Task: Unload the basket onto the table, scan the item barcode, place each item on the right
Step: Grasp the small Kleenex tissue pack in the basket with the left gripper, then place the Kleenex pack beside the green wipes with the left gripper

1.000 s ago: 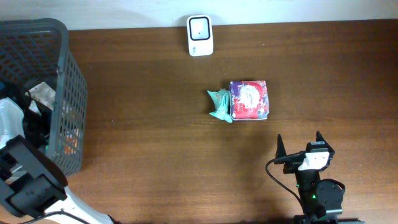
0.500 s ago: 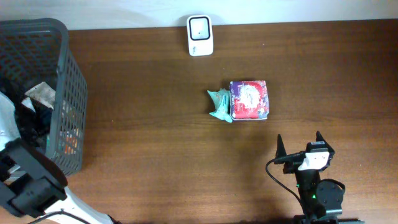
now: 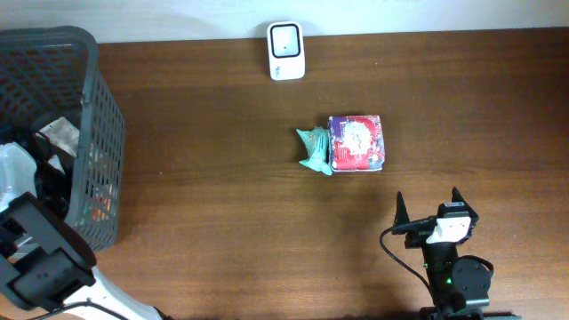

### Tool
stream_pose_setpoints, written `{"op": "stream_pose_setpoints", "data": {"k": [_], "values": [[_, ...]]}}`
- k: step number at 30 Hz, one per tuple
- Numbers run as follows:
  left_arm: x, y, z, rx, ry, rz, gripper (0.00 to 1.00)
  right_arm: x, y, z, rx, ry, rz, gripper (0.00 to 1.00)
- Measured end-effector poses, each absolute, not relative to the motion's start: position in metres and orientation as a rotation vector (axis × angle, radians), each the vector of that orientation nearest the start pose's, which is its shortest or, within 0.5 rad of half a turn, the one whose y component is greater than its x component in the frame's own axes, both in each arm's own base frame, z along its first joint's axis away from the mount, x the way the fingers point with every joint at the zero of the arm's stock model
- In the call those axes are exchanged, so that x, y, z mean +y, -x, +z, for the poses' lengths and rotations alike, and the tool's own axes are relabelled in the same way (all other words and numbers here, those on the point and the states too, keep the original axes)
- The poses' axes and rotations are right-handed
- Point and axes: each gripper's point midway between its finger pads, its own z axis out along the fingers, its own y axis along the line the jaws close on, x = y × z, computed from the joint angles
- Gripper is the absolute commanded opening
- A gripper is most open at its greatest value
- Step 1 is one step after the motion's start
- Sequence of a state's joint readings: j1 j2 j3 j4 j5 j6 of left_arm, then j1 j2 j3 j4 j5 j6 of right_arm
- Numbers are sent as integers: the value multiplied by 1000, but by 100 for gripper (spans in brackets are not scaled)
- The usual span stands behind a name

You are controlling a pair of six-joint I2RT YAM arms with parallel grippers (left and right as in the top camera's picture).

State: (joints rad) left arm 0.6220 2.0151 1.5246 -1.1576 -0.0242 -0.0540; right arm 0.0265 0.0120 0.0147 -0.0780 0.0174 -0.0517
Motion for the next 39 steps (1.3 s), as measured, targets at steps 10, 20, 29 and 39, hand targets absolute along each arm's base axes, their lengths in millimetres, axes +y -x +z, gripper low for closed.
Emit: {"op": "stream_pose_setpoints", "data": {"k": [10,20,29,39], "values": [[224,-319,134,2922,1103,-47,0,4,-246,159,1645,51,-33,99],[156,-297,425,2217,726,-83,0,4,-246,159,1645,51,-34,99],[-38,-324,452,2256,40,-552,0,3,-246,159,1646,51,-34,99],[-179,-391,268,2813,-11,-289,0,4,-246,159,1645,51,-33,99]]}}
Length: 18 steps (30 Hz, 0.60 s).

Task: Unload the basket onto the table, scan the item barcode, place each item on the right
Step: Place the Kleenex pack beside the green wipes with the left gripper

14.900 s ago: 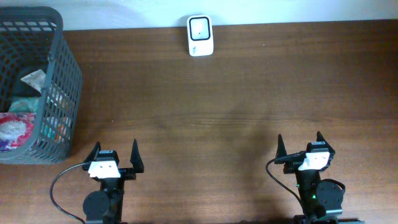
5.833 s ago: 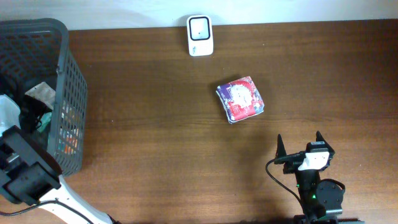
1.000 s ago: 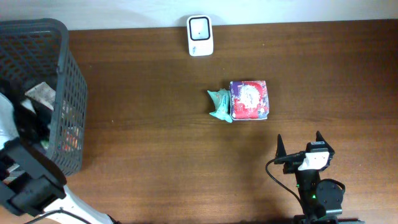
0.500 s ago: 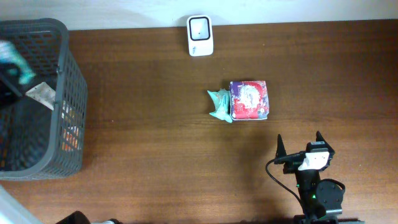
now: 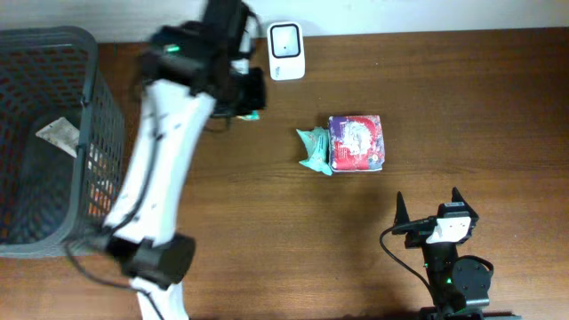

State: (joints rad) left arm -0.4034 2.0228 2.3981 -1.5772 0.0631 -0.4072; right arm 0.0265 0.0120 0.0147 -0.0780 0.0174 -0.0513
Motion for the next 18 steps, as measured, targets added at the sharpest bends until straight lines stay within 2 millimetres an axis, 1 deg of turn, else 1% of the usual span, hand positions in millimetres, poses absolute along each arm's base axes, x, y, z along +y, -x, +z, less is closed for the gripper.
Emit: {"op": "stream_pose_setpoints", "data": {"k": [2,5,6,7,9,12,13,14,15,16,18], "values": [[-204,-399,225,2892,-43,-237,0,4,-246,159,1646,51,-34,99],[-231,-405,175,2968,-46,-192,0,4,-246,159,1646,51,-34,99],[-236,-407,162,2987,-33,-179,0,4,-246,159,1646,51,-33,99],[-241,-410,144,3017,-5,-160,0,4,-246,159,1646,51,-34,99],[-243,-410,120,3064,46,-127,2,4,-246,159,1645,51,-34,99],[-247,-408,95,3109,71,-82,4,4,-246,159,1645,51,-34,99],[-249,-406,87,3123,66,-69,12,4,-246,159,1645,51,-34,99],[-252,-405,80,3134,61,-59,33,4,-246,159,1646,51,-34,99],[-255,-404,75,3140,63,-56,47,4,-246,159,1646,51,-33,99],[-258,-405,70,3140,58,-56,52,4,-246,159,1646,51,-34,99],[-260,-404,68,3144,61,-60,67,4,-246,159,1646,51,-33,99]]}}
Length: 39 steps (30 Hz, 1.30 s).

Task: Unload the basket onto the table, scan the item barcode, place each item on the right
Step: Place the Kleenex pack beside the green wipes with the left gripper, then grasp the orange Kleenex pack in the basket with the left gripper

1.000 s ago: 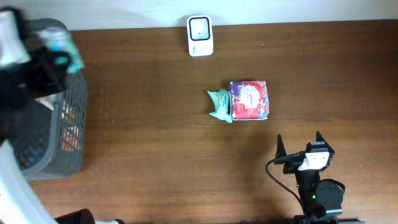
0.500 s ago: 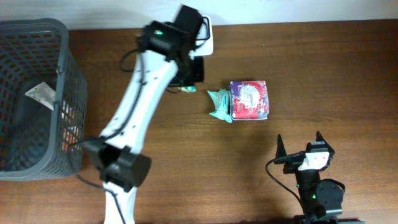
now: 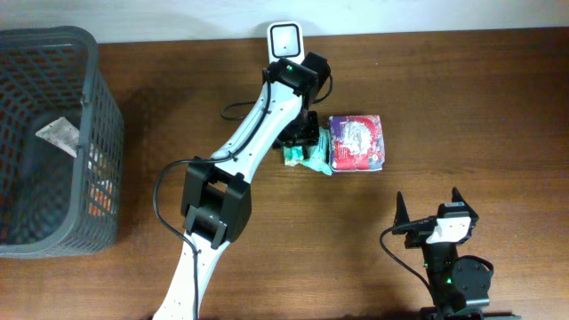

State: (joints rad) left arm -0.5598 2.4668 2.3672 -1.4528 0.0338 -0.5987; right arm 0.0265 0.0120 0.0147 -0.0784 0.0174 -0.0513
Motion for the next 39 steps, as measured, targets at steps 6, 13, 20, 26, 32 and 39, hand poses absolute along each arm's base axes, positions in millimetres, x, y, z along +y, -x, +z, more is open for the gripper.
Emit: {"op": "stream_pose_setpoints", "data": {"k": [6,13,20,26,32,39], "values": [[-247,-415,124,3097,-31,-123,69,4,-246,159,1646,51,-34,99],[-158,-460,291,2630,-14,-315,74,4,-246,159,1645,51,-34,99],[13,-398,443,2225,253,-151,72,4,-246,159,1645,51,-34,99],[141,-365,430,2221,609,42,70,4,-246,159,1645,51,-34,99],[213,-359,322,2479,875,64,70,4,-246,159,1645,51,-34,99],[257,-343,179,2663,1067,-51,56,4,-246,159,1646,52,-33,99]]}}
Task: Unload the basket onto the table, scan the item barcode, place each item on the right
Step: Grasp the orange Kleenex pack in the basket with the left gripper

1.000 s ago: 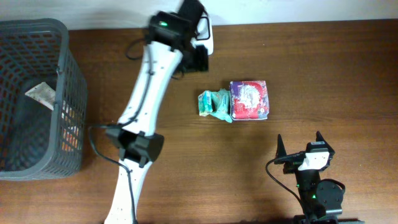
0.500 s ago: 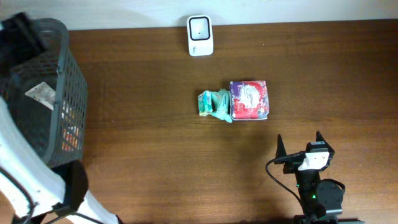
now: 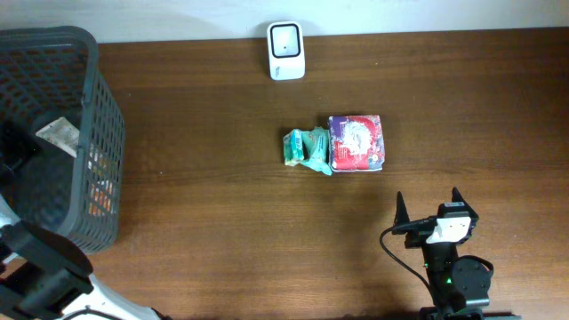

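A white barcode scanner [image 3: 286, 38] stands at the table's far edge. Mid-table a small teal packet [image 3: 292, 148] lies against a crumpled teal pouch [image 3: 314, 149], which touches a red and purple box [image 3: 356, 142]. My left gripper [image 3: 16, 149] is a dark shape over the basket at the far left, and its fingers cannot be made out. At the front right my right gripper [image 3: 428, 206] stands open and holds nothing.
A dark mesh basket [image 3: 98, 98] fills the left side. It holds a pale packet [image 3: 59, 133] and something orange [image 3: 102, 191]. The left arm's base [image 3: 44, 280] is at the bottom left corner.
The left arm was stretched across the table with its gripper at the teal packet beside the pouch. Now it is back over the basket, and the packet lies alone on the table.
First the left arm was down at the basket, with only the pouch and box mid-table. Then it held a small teal packet near the scanner. Then its gripper was at the pouch's left side. Now the packet rests there and the arm is at the basket.
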### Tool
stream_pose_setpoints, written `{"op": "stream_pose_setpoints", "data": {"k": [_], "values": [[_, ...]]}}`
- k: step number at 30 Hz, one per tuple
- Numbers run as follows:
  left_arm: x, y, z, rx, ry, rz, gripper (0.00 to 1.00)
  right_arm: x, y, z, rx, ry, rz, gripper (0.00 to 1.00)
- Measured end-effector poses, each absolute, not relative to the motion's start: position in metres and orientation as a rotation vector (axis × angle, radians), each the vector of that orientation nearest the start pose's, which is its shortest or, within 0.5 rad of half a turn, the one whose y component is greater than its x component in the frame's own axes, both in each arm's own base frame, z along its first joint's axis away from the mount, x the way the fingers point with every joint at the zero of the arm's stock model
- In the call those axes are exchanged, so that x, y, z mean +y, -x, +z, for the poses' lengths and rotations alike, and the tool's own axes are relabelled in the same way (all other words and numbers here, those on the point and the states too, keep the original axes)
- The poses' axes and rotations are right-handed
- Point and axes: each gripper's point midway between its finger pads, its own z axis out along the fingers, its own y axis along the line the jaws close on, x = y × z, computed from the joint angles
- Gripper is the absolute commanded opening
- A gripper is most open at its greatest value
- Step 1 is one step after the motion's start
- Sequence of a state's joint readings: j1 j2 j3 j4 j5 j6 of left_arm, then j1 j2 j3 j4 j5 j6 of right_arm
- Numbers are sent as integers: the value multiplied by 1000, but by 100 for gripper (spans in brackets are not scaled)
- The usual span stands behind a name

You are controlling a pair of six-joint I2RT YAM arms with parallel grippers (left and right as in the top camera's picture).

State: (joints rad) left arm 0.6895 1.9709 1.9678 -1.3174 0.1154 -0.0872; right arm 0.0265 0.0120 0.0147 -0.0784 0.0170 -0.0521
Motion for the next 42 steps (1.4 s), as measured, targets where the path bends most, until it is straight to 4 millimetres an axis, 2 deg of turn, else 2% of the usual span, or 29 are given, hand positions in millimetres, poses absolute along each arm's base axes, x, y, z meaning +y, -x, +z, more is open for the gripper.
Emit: {"op": "stream_pose_setpoints", "data": {"k": [3,11,16,18,23,25,29,32,38,40,42], "values": [[252,-337,138,2708,1055,-151,56,4,-246,159,1646,51,-34,99],[226,-316,73,2813,1028,-280,57,4,-246,159,1645,51,-34,99],[218,-310,53,2830,1015,-315,58,4,-246,159,1645,51,-34,99],[212,-308,47,2833,1007,-354,56,4,-246,159,1645,51,-34,99],[203,-306,40,2835,994,-411,46,4,-246,159,1645,51,-34,99],[200,-305,36,2833,990,-422,30,4,-246,159,1645,51,-34,99],[199,-306,35,2835,973,-432,24,4,-246,159,1645,51,-34,99],[199,-306,36,2834,972,-432,0,4,-246,159,1646,51,-34,99],[196,-306,39,2829,978,-463,0,4,-246,159,1646,51,-34,99],[200,-310,51,2813,1012,-466,0,4,-246,159,1646,51,-34,99],[214,-313,75,2751,1088,-453,0,4,-246,159,1645,51,-34,99]]}}
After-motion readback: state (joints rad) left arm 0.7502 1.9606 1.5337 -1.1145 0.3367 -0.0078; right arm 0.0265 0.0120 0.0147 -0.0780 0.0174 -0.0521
